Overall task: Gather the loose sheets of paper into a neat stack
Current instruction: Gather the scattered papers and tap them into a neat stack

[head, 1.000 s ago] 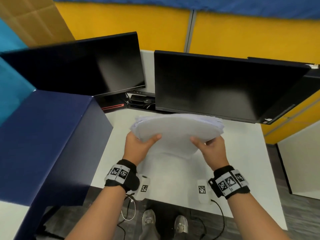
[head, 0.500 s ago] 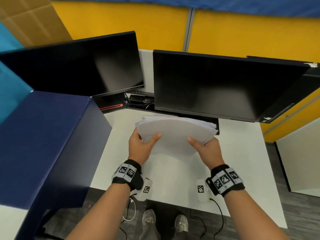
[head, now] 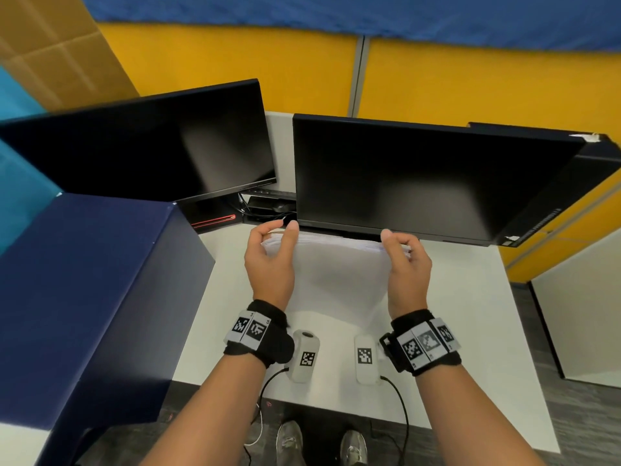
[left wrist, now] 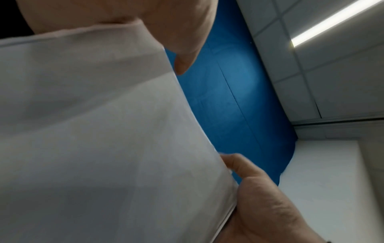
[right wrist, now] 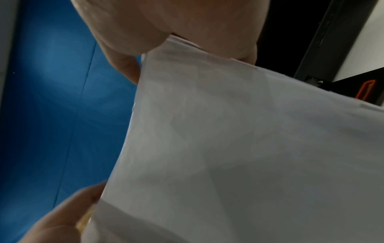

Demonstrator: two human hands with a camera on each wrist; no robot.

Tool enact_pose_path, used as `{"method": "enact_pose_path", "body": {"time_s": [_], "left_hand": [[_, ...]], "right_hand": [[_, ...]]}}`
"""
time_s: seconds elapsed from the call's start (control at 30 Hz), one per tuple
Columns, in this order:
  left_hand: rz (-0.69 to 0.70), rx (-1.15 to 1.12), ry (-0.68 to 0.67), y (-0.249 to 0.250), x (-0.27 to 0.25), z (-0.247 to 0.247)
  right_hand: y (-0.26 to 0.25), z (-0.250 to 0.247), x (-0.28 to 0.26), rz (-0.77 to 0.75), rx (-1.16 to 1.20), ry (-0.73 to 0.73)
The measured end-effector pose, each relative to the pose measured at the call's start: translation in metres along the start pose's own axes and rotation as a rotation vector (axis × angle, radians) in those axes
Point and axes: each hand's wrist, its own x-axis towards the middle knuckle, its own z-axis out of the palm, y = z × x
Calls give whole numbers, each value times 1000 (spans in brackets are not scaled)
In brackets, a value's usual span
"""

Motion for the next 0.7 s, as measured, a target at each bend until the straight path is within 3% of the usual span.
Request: {"method": "enact_pose_path", "body": {"time_s": [0.17, 0.27, 0.4, 0.47, 0.53, 0.6, 0.7], "left_hand": [[17, 22, -36, 4, 1, 0], [41, 5, -147, 2, -1, -7], [-43, -13, -432, -32, 17, -35], [-149, 120, -509, -49, 21, -38], [-182, 220, -490, -57, 20, -32], [-192, 177, -416, -52, 21, -25], [-72, 109, -362, -29, 25, -23]], "right_hand": [[0, 2, 5, 8, 2, 82], [-2, -1, 4, 3, 11, 73], [21, -38, 10, -44, -31, -339], [37, -45, 11, 16, -232, -426], [41, -34, 10, 29, -343, -376], [32, -21, 7, -17, -287, -291], [11, -17, 8, -202, -179, -230]]}}
